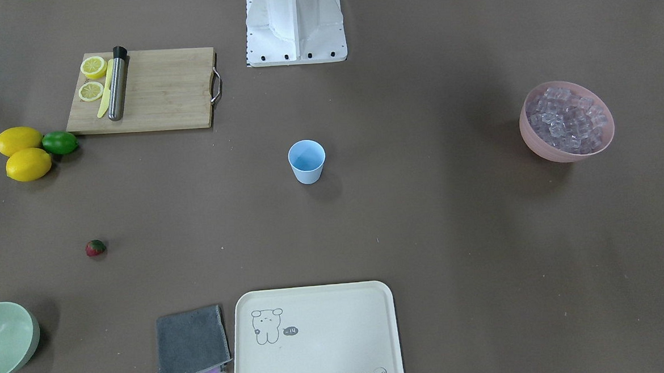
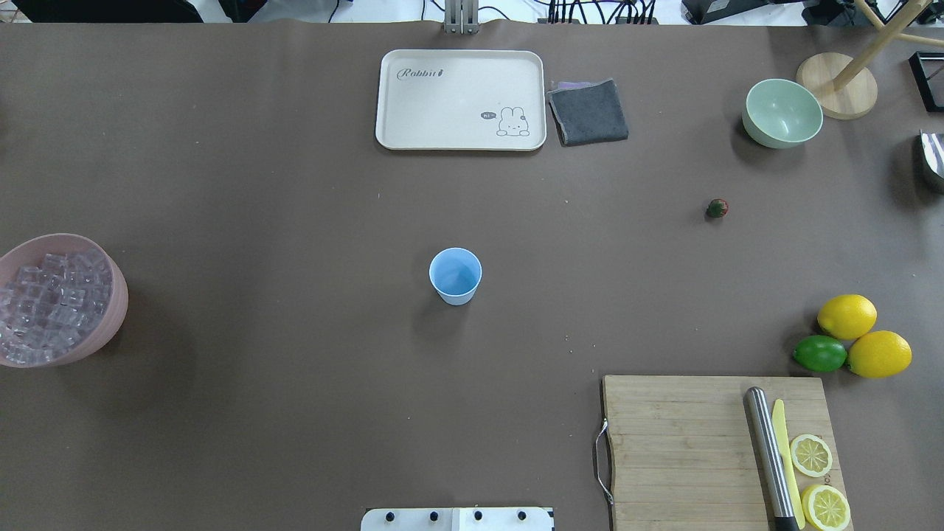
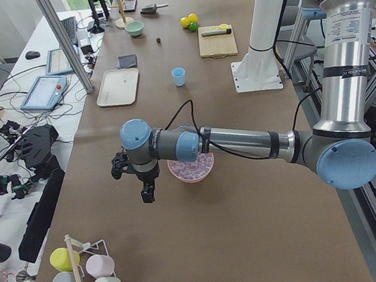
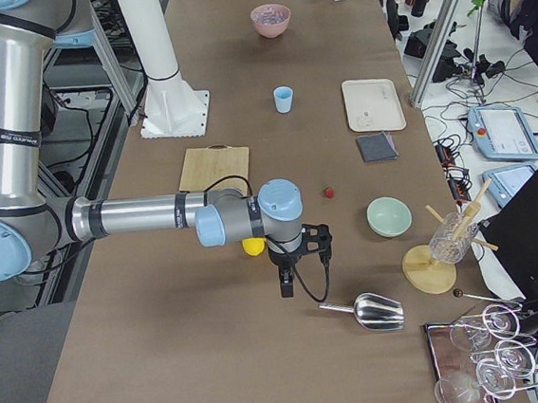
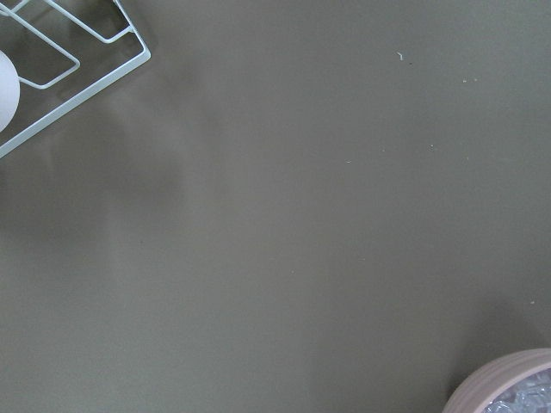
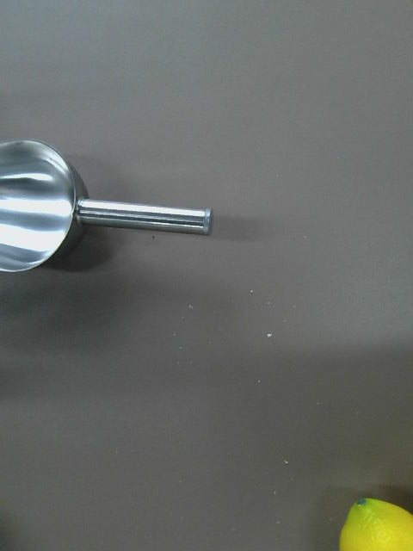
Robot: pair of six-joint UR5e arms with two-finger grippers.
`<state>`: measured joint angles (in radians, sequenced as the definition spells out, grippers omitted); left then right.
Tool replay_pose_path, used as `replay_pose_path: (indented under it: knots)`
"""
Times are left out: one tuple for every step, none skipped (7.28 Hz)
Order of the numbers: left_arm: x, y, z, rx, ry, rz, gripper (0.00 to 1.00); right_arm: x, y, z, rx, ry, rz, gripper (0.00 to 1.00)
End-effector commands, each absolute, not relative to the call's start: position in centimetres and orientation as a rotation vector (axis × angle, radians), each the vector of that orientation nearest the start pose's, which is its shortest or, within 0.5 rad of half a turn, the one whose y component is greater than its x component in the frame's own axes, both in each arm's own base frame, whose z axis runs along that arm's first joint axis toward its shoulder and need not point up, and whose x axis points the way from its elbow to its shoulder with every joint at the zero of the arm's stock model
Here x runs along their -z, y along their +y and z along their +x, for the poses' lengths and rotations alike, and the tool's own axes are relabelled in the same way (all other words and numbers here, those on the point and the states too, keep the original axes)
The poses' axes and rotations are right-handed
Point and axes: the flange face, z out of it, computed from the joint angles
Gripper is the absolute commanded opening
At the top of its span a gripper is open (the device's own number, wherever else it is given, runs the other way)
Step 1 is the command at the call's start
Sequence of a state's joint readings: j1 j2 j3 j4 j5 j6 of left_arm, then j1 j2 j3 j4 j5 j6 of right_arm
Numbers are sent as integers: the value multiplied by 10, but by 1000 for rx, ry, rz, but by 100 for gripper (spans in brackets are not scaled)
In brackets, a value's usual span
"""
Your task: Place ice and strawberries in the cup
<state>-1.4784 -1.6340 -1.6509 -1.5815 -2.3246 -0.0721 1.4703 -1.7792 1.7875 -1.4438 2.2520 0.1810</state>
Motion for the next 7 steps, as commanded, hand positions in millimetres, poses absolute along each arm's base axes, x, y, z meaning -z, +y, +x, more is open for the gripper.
replay_pose_path:
  knots:
    - [-587,-528,-17,-77,763,85,97,-639,-417,29,-27,-695,36,100]
    - [-586,-528,-17,-78,763,87,98,-639,-416,29,-28,-699,35,100]
    - [-586,-529,-17,-79,763,88,97,-640,-416,29,-28,-700,33,100]
    - [-586,-529,-17,-79,763,88,97,-637,-416,28,-26,-703,39,100]
    - [-586,-529,-17,-79,763,88,97,-634,-416,28,-24,-705,44,100]
    - [-584,-530,-16,-81,763,92,97,-634,-417,28,-24,-703,41,100]
    - [-582,-532,-16,-82,765,95,97,-624,-421,28,-16,-707,66,100]
